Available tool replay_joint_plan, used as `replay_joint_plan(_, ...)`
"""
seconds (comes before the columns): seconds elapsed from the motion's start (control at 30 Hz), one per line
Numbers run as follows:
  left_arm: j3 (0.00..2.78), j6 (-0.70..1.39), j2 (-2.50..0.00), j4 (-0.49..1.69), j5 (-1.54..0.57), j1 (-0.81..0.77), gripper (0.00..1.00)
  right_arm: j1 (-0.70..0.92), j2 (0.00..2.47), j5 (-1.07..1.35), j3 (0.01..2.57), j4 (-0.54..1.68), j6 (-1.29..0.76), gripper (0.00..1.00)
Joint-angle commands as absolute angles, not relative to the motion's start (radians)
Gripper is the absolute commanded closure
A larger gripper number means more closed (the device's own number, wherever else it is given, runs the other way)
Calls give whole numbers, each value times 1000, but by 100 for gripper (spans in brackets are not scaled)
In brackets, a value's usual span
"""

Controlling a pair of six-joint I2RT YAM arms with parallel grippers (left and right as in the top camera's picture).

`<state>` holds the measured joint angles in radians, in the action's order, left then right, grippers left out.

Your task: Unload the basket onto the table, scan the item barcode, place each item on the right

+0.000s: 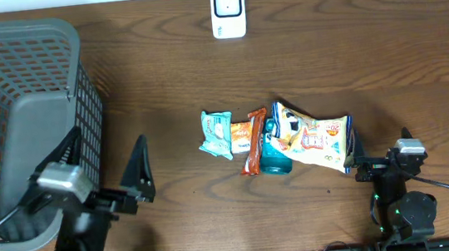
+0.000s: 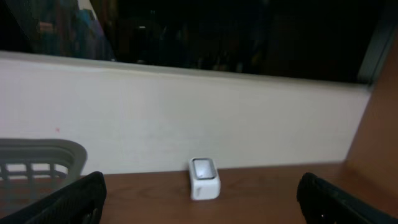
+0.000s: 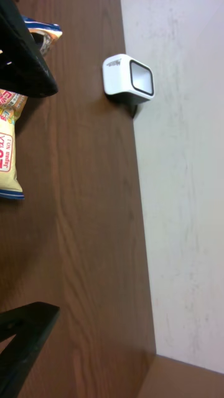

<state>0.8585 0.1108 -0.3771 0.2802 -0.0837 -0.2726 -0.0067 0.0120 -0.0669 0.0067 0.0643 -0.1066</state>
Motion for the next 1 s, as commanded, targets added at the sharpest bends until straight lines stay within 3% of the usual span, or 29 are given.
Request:
replay_joint_plan(0.0,858,278,-331,284,-116,-246,2,-9,8,-69,6,68,-118,1)
replay_joint_plan(0.3,858,370,-177,284,-147,-114,2,-9,8,-69,6,68,-118,1)
replay_joint_plan(0.57,859,380,-13,302,-150,-108,2,-9,8,-69,6,68,-118,1)
replay_joint_plan(0.97,861,379,-2,282,-118,-88,2,-9,8,-69,6,68,-118,1)
